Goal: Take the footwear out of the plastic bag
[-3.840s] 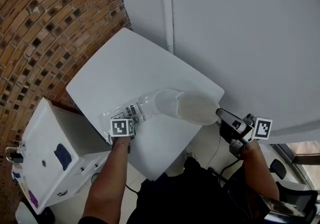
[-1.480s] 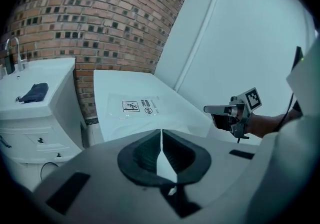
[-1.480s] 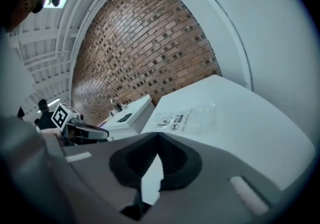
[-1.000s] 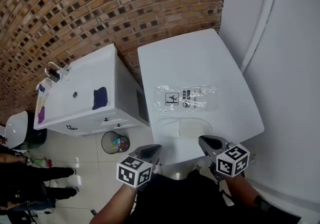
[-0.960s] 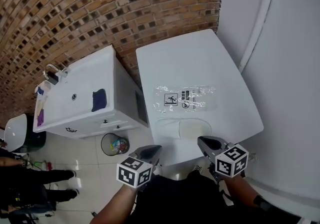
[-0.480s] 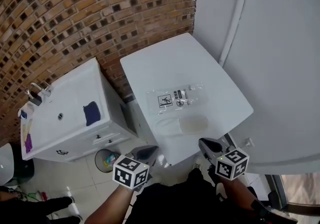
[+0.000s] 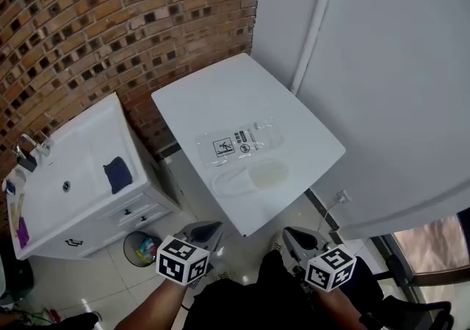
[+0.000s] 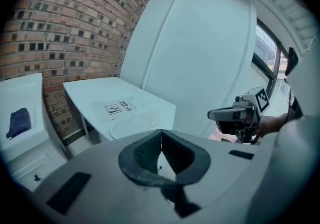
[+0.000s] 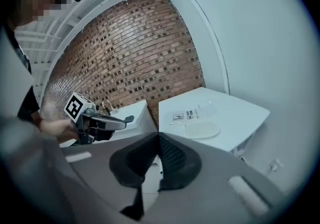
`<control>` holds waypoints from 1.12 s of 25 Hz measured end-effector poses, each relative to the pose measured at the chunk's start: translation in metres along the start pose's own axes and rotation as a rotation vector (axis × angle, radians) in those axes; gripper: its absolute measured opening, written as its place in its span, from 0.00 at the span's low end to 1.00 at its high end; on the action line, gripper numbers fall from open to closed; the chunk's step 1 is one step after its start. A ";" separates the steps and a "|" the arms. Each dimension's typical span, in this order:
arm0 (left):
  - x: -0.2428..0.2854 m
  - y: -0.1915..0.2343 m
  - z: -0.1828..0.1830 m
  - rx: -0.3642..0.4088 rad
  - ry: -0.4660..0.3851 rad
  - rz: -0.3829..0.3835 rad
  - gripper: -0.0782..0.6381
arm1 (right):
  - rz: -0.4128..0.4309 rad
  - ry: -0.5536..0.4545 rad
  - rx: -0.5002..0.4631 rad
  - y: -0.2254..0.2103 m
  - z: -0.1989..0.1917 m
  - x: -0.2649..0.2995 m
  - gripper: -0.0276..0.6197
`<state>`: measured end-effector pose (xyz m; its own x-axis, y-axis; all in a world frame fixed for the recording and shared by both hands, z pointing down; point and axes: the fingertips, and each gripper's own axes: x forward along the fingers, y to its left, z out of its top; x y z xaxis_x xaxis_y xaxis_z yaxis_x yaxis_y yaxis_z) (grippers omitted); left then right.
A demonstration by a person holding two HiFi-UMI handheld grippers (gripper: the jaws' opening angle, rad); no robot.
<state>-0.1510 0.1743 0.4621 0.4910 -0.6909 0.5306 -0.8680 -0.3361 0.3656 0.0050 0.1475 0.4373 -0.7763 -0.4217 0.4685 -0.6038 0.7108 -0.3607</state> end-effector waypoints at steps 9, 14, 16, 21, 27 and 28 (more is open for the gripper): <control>0.007 -0.013 0.008 0.010 -0.010 -0.004 0.12 | -0.007 0.037 0.029 -0.002 -0.005 -0.013 0.04; 0.010 -0.020 0.019 0.030 -0.033 -0.008 0.12 | 0.014 0.047 0.012 0.004 -0.010 -0.011 0.04; 0.008 -0.024 0.018 0.041 -0.033 -0.016 0.12 | 0.016 0.047 0.000 0.008 -0.011 -0.010 0.04; -0.004 -0.021 0.009 0.040 -0.031 -0.001 0.12 | 0.014 0.054 0.004 0.013 -0.018 -0.009 0.04; -0.012 -0.018 0.001 0.033 -0.030 0.009 0.12 | 0.022 0.072 -0.011 0.020 -0.023 -0.009 0.04; -0.013 -0.018 0.001 0.032 -0.031 0.007 0.12 | 0.022 0.075 -0.014 0.021 -0.023 -0.010 0.04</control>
<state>-0.1412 0.1888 0.4483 0.4828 -0.7126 0.5090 -0.8736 -0.3512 0.3370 0.0037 0.1799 0.4440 -0.7736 -0.3628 0.5195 -0.5834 0.7278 -0.3605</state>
